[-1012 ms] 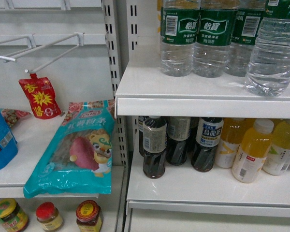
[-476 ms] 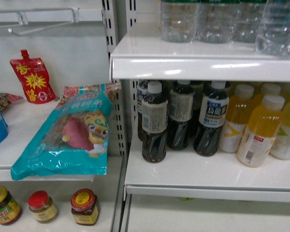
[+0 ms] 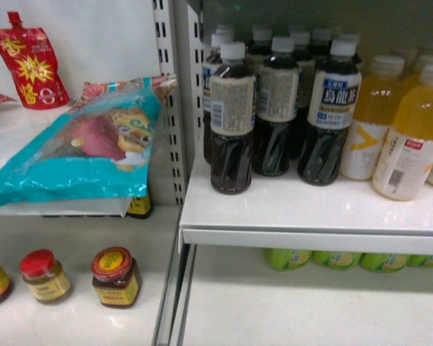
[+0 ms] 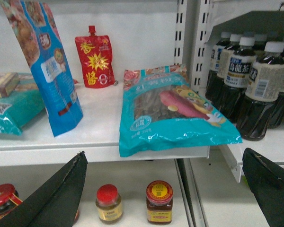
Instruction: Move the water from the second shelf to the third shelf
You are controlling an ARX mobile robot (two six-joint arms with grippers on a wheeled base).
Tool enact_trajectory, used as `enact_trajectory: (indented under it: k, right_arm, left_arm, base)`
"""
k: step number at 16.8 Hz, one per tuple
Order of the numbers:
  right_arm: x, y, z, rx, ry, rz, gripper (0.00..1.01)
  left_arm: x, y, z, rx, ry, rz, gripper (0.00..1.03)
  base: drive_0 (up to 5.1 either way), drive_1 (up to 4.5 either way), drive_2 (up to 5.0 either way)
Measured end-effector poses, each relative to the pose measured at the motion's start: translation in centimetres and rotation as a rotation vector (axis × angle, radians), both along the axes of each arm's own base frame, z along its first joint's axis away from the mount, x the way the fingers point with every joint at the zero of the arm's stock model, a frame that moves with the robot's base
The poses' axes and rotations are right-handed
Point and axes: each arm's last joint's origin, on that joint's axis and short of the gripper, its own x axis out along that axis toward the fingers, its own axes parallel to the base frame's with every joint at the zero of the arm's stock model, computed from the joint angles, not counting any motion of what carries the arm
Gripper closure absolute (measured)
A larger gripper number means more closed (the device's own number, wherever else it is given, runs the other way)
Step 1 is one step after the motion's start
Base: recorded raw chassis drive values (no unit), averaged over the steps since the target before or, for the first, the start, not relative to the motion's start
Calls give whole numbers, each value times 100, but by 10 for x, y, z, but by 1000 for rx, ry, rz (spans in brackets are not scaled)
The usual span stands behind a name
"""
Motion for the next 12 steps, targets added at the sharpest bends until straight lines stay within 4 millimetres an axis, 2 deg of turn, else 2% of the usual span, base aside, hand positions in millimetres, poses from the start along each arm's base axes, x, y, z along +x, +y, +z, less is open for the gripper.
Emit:
enact_trajectory:
  k: [12]
  right_arm:
    - [0,0,0,0,2,0,3]
  left_arm:
    - [0,0,0,0,0,0,5]
  base:
    - [0,0,0]
